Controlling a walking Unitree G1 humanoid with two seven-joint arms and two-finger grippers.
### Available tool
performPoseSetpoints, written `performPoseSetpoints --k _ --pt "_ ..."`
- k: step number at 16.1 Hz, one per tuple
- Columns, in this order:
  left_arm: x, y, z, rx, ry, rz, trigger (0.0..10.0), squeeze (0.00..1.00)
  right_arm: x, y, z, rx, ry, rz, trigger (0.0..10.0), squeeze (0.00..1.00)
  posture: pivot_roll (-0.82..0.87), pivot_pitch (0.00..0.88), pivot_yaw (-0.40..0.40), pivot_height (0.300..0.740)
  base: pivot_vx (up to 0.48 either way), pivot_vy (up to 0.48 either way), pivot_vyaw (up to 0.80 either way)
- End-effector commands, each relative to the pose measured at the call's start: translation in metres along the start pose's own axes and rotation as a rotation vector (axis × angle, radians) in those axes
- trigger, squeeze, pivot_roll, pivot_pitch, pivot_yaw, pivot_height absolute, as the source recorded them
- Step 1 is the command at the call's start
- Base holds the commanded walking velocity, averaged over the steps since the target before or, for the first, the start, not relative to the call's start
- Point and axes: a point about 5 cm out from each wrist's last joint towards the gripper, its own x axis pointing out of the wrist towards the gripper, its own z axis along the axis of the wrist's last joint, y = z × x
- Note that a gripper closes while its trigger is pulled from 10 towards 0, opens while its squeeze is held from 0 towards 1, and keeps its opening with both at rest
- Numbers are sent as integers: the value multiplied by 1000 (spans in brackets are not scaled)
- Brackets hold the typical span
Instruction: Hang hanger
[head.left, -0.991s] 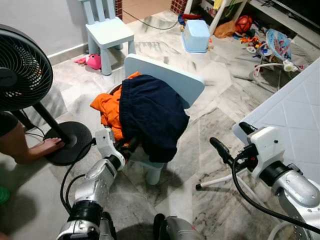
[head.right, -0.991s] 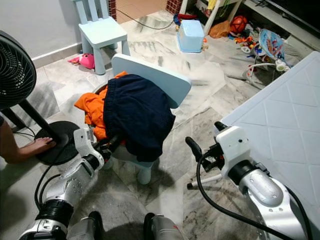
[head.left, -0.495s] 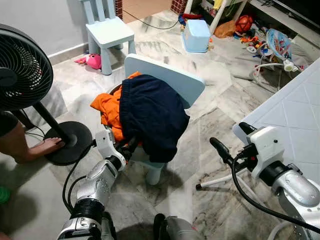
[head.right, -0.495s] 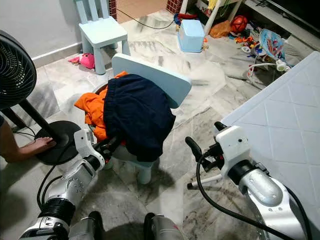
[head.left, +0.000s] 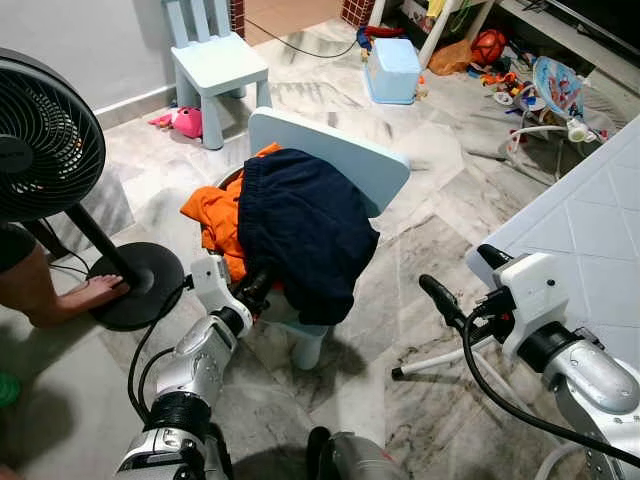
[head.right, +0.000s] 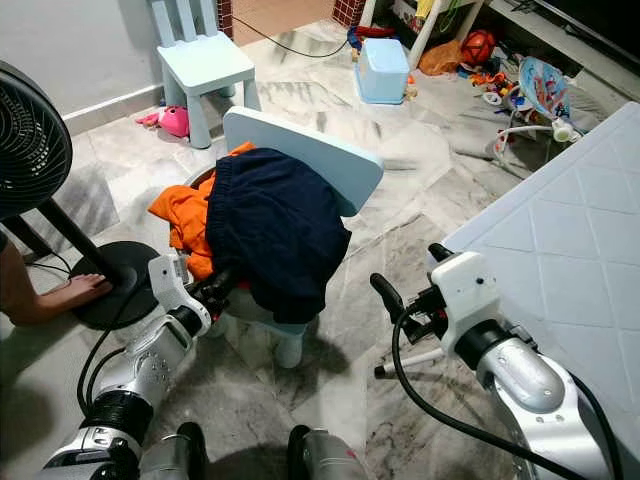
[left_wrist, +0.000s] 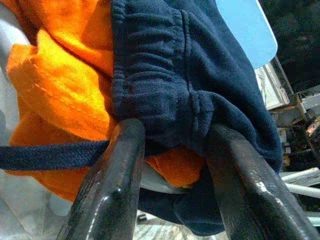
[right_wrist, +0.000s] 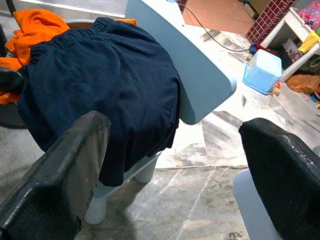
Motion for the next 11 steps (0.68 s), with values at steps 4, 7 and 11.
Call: performPoseSetpoints --k 4,7,11 --pt "0 1 -5 0 17 -1 0 0 -2 1 2 -4 -6 -12 10000 0 -314 251 -160 740 0 0 0" --pt "1 1 -5 5 16 -1 0 0 -2 1 2 -3 -6 -13 10000 0 -315 251 -160 740 0 0 0" --pt "1 2 -6 9 15 -2 0 0 -2 2 2 -3 -9 -13 10000 0 -313 246 -159 740 0 0 0"
